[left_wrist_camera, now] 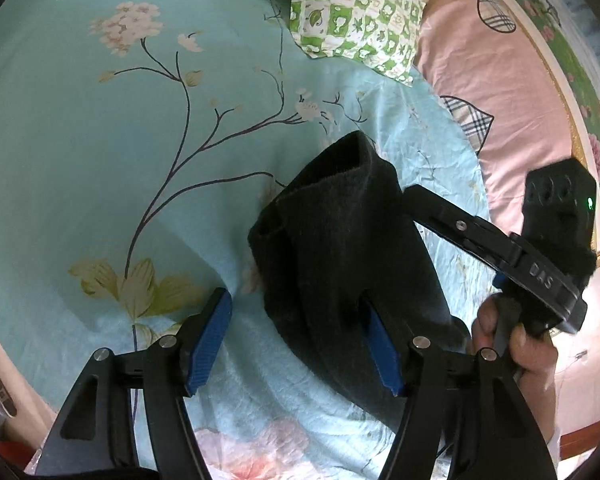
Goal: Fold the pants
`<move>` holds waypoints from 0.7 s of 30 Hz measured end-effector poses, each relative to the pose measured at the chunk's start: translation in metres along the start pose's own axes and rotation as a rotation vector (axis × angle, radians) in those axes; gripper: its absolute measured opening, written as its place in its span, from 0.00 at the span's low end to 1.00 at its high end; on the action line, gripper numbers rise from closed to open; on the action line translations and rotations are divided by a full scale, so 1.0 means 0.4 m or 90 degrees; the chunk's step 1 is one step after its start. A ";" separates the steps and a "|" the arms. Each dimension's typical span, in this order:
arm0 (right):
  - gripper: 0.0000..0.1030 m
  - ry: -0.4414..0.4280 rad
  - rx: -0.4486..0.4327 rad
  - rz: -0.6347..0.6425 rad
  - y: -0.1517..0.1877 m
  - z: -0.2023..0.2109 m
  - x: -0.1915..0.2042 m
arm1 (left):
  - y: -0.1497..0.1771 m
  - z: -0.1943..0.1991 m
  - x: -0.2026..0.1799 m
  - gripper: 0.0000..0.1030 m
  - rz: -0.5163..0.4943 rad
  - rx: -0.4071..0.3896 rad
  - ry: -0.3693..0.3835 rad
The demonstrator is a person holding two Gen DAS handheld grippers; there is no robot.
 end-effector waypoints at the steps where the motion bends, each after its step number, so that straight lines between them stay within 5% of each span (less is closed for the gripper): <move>1: 0.52 -0.006 0.013 0.011 -0.006 -0.014 0.001 | 0.000 -0.002 -0.002 0.65 -0.004 -0.001 -0.002; 8: 0.51 -0.028 0.088 0.036 -0.048 -0.092 -0.005 | -0.009 -0.015 -0.012 0.63 -0.013 -0.001 -0.015; 11: 0.37 -0.029 0.096 0.039 -0.057 -0.104 -0.005 | -0.014 -0.024 -0.026 0.49 -0.039 -0.010 -0.055; 16: 0.25 -0.037 0.057 0.030 -0.040 -0.062 0.010 | -0.016 -0.030 -0.042 0.24 -0.050 -0.016 -0.056; 21: 0.21 -0.046 -0.001 0.007 -0.017 0.005 0.026 | -0.007 0.009 -0.079 0.18 -0.065 -0.031 -0.035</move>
Point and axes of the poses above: each gripper's, at about its wrist camera, not at the fingertips, and z roughly against the way its jaws point, x to its left, y to its underside, the point moved 2 cm from there along -z, roughly the way its jaws point, and after that the axes turned 4 degrees about z, right-handed, at the moved point
